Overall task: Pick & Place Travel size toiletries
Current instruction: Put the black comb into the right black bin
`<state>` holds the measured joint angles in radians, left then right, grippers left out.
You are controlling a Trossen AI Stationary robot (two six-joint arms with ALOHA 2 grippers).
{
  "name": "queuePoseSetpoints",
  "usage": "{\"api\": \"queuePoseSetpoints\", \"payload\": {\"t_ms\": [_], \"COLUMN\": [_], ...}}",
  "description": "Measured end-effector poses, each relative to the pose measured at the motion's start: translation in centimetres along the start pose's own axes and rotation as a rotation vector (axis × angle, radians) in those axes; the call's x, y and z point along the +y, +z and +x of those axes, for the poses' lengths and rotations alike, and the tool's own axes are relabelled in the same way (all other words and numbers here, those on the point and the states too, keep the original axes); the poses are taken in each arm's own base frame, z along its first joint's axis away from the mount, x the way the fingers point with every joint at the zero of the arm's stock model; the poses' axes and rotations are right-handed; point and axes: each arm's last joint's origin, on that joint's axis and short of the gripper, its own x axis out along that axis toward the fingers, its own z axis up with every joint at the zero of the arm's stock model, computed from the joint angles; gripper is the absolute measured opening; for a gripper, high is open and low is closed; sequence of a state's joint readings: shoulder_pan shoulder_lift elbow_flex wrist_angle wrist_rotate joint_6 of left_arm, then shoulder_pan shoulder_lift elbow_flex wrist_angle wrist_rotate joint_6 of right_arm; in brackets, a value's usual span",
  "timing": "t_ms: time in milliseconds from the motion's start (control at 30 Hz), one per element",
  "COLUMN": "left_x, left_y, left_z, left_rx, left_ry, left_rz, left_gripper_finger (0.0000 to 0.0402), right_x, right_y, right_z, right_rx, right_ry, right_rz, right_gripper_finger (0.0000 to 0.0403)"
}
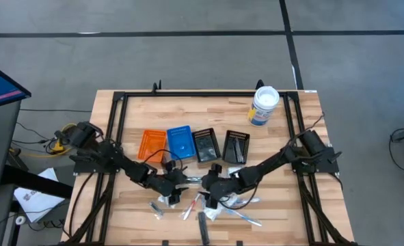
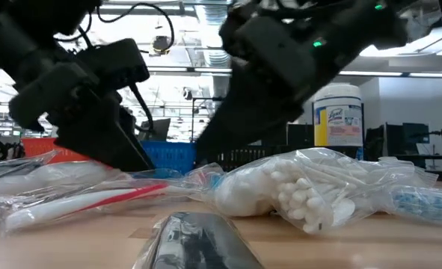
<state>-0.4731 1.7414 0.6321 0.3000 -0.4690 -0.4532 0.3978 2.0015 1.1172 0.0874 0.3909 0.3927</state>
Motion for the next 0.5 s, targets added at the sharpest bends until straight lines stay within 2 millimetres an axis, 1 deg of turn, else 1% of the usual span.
{"api": "queuePoseSetpoints", "payload": {"t_ms": [100, 333, 400, 500], "left_x": [0.5, 1.8, 1.9, 1.9], "left_y": [-0.3, -1.0, -0.9, -0.8], "left_z": [0.4, 2.6, 2.9, 2.8], "left_rx": [0.026, 0.072, 0.075, 0.086], "left_ry": [0.008, 0.009, -0.008, -0.048], "left_rz": [-0.009, -0.111, -0.124, -0.118], "left_gripper_finger": [0.0238, 0.0239, 0.0240, 0.0240], "right_x": [-0.4, -0.9, -1.0, -1.2], "right_y": [0.2, 0.7, 0.7, 0.7], "right_z": [0.1, 0.1, 0.1, 0.2], "right_rx": [0.020, 0.010, 0.017, 0.023], "right_ry": [-0.020, -0.027, -0.032, -0.037], "right_rz": [-0.003, 0.004, 0.002, 0.002], "right_gripper_finger": [0.0265, 0.0265, 0.0265, 0.0265]}}
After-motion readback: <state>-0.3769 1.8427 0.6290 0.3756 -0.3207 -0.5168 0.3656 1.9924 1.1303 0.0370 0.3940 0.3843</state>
